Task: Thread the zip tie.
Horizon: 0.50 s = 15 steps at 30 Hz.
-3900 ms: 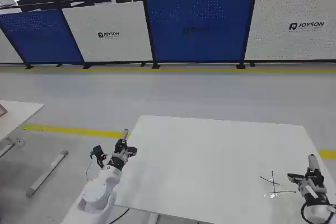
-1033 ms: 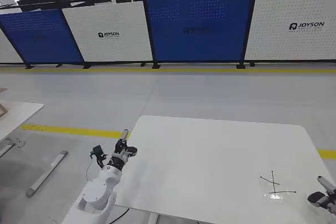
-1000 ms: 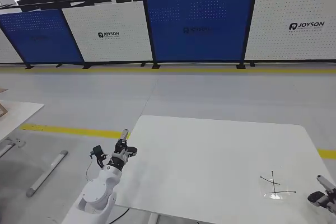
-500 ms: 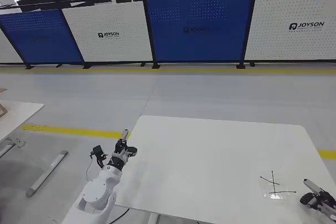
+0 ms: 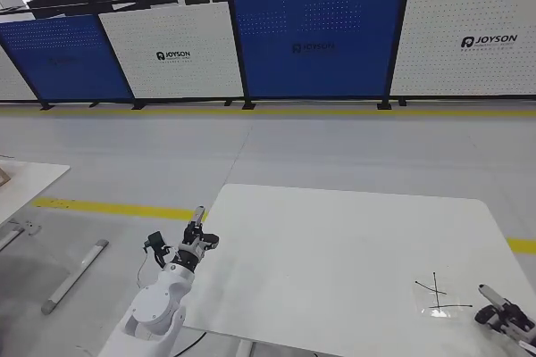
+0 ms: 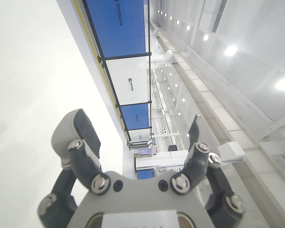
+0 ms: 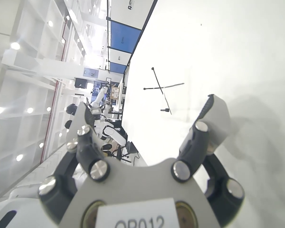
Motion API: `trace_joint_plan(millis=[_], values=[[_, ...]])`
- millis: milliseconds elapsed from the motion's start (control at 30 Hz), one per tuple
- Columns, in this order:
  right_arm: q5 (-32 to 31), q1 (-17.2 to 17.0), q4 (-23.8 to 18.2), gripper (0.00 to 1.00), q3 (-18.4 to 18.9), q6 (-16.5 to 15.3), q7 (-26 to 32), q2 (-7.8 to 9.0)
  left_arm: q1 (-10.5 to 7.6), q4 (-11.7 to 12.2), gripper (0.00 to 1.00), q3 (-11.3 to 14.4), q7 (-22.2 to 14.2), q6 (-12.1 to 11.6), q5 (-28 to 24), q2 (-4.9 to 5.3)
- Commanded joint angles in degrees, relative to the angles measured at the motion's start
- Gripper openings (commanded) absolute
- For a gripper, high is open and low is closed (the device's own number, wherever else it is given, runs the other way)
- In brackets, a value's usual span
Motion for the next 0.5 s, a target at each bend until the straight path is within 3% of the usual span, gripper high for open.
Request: trace_joint_plan(millis=[0, 100, 133, 200, 300, 467], values=[[-0.4, 0.1, 0.1, 1.00, -0.4, 0.0, -0.4, 0.04, 0.00, 0.0, 1.00, 0.0, 0.0, 0.0, 0.0, 0.00], [-0.7, 0.3, 0.3, 1.00, -0.8, 0.0, -0.5, 0.15, 0.00, 0.0, 1.00, 0.0, 0.0, 0.0, 0.0, 0.00], [-0.8, 0.4, 0.4, 0.95, -0.9, 0.1, -0.5, 0.18, 0.00, 0.0, 1.00, 0.0, 0.0, 0.0, 0.0, 0.00], [-0.9, 0.5, 0.7, 0.68, -1.1, 0.1, -0.4, 0.27, 0.00, 0.0, 1.00, 0.0, 0.0, 0.0, 0.0, 0.00], [-0.8, 0.7, 1.2, 0.50, -1.1, 0.0, -0.2, 0.39, 0.00, 0.0, 1.00, 0.0, 0.0, 0.0, 0.0, 0.00], [0.1, 0.9, 2.1, 0.41, -0.9, -0.5, 1.6, 0.72, 0.00, 0.0, 1.00, 0.0, 0.0, 0.0, 0.0, 0.00]])
